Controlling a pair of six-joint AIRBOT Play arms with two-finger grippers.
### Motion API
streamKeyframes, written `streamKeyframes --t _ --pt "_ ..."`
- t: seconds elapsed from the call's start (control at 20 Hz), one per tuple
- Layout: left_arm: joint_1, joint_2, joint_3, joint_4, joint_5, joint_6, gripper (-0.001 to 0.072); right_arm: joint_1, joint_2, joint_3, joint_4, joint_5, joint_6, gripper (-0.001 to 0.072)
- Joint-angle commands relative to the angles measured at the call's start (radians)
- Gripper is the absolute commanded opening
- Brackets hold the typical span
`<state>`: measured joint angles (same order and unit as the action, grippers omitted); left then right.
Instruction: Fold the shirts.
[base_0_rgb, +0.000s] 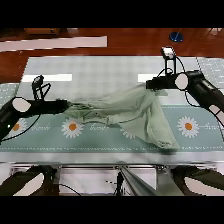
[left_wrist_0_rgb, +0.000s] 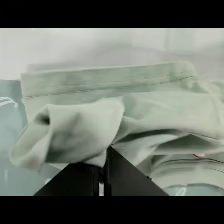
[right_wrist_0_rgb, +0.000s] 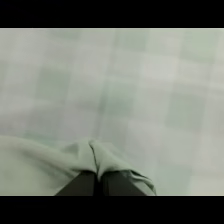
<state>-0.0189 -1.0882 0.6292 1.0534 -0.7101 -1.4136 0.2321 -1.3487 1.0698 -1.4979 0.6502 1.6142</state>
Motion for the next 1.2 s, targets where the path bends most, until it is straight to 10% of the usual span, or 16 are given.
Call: streamKeyframes --t 0.0,0.1,0.25,0.3,0.65,1.15 --pt "0.000 -0.076 -0.002 0.001 0.023 0.000 0.0025 -0.001 -0.032 -0.001 -0.022 -0.051 0.009 0.0029" --pt "0.002 -0.076 0.013 0.001 0.042 0.003 0.0058 -0.001 -0.027 0.011 -0.032 -0.055 0.009 0.0174" --pt "0.039 -0.069 0.119 0.005 -0.002 0.042 0.0617 -0.005 0.019 0.092 -0.060 0.025 0.007 0.0437" --pt "0.068 -0.068 0.175 0.006 -0.055 0.042 0.0692 -0.018 0.050 0.135 -0.102 0.093 0.002 0.0461" --pt "0.150 -0.055 0.381 -0.035 -0.603 0.042 0.0704 -0.370 0.285 0.215 -0.430 0.589 -0.097 0.0486" --pt "-0.262 -0.193 0.118 -0.473 -0.346 0.105 0.0711 -0.785 0.378 -0.106 0.080 0.498 -0.257 0.0475"
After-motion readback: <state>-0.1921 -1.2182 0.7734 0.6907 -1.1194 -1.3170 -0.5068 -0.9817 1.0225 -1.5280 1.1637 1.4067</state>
